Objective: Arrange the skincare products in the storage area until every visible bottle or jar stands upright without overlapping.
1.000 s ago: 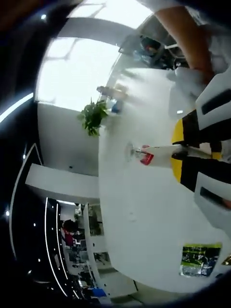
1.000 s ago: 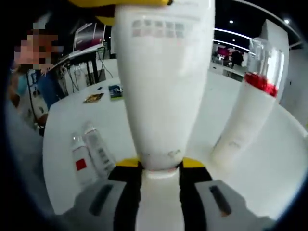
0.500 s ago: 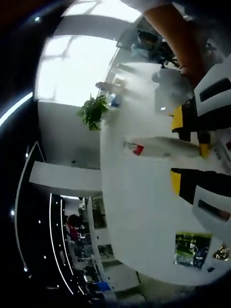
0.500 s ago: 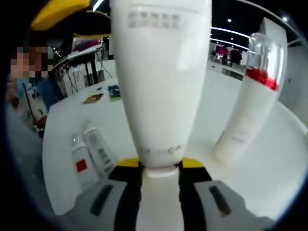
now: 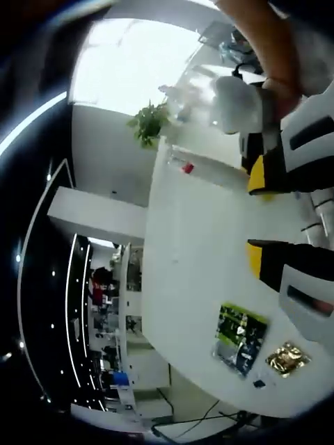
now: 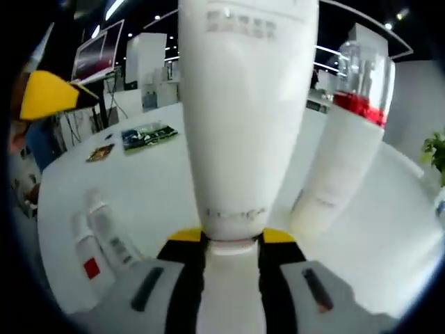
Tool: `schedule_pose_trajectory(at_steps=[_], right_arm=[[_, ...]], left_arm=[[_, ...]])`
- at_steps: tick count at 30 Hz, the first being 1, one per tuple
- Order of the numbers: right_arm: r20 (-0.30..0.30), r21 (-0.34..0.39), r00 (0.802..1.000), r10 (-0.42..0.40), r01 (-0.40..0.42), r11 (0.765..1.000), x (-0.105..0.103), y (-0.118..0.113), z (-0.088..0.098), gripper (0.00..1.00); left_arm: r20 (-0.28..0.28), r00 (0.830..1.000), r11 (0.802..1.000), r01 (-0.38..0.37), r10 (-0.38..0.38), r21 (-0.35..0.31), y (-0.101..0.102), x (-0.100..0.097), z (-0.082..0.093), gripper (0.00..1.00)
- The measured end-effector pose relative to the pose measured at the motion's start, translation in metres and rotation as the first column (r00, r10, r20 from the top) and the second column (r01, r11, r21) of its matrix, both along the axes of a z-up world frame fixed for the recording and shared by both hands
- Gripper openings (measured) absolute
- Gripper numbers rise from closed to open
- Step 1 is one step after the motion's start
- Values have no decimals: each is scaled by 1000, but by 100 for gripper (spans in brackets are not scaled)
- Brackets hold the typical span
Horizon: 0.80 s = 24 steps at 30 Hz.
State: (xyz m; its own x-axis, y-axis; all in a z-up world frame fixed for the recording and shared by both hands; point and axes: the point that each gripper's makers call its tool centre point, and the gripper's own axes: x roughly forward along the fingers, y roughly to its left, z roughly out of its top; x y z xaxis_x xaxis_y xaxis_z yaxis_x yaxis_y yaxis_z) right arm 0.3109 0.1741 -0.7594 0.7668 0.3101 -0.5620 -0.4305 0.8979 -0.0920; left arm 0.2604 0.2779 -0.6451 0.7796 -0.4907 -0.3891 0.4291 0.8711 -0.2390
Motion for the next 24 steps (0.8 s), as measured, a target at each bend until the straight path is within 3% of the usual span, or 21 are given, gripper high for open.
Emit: schedule_pose_trajectory(at_steps=[6, 8, 15, 19, 22, 24], right_arm=[[-5, -4, 991, -132, 132, 991, 9, -10, 3, 29], [-7, -7, 990, -141, 140, 990, 10, -9, 4, 29], [-64, 11, 987, -145, 146, 989, 3, -14, 3, 31], [-92, 47, 989, -113, 118, 992, -9, -20, 12, 36], [-120, 54, 992, -37, 43, 998, -24, -27, 27, 38], [-186, 50, 982, -39, 49, 998, -43, -40, 32, 38]], left_arm=[[6, 1000, 1000, 10, -10, 3, -5, 0, 0, 27], [-2, 1000, 1000, 11, -11, 3, -6, 0, -2, 27], [-10, 1000, 999, 14, -13, 31, -9, 1, -9, 27], [-35, 999, 999, 20, -19, 38, -11, 2, -18, 27], [-73, 996, 997, 51, -47, 59, -19, 3, -30, 27], [-121, 990, 991, 84, -71, 108, -25, 4, -43, 27]])
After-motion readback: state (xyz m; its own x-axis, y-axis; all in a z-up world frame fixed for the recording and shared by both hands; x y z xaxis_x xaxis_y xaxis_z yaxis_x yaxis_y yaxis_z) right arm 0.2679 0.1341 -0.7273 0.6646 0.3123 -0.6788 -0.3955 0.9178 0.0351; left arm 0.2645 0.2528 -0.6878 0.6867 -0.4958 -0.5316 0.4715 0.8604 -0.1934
